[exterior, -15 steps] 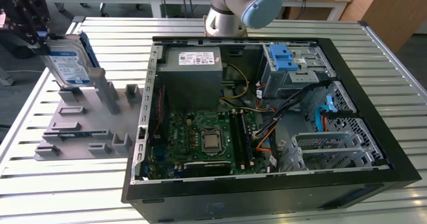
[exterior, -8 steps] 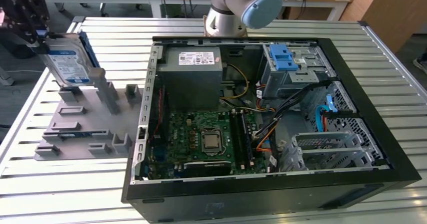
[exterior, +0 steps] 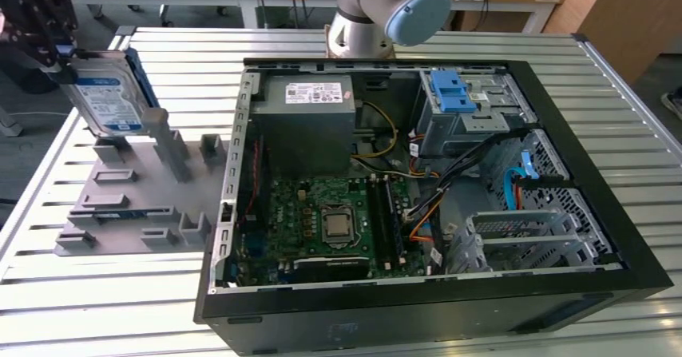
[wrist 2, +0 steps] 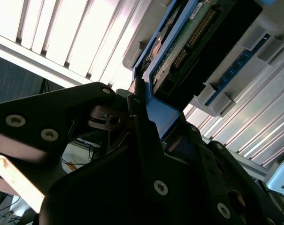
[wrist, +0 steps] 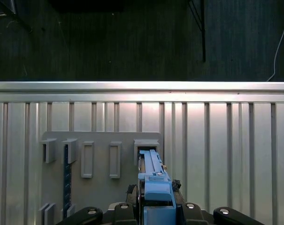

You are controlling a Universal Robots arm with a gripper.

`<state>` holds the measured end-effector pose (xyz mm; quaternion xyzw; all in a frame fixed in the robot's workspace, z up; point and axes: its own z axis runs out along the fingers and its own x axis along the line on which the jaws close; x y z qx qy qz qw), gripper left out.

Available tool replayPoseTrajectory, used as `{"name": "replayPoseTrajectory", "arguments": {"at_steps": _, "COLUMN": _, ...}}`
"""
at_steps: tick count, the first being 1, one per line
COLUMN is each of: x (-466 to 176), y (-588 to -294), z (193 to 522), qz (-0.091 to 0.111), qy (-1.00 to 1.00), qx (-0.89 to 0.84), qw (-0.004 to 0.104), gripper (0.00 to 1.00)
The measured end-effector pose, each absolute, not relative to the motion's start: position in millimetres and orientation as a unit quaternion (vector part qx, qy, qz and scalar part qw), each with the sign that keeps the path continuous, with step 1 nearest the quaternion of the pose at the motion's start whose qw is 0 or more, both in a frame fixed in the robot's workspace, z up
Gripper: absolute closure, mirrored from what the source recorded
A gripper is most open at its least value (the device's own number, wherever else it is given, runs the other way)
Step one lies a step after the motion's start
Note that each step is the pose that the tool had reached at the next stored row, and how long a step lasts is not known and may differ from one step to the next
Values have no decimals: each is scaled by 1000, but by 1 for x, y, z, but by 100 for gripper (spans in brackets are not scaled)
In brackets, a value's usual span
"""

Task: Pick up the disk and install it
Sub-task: 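Pick up the disk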

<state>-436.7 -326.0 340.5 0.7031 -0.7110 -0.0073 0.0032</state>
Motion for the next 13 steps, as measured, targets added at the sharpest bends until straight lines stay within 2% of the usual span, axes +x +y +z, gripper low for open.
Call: {"name": "replayPoseTrajectory", "arguments": {"at_steps": 13, "x": -437, "y": -326, "z": 346, "qz": -7, "qy": -711, "qx": 703, "qw": 4, "gripper": 64}}
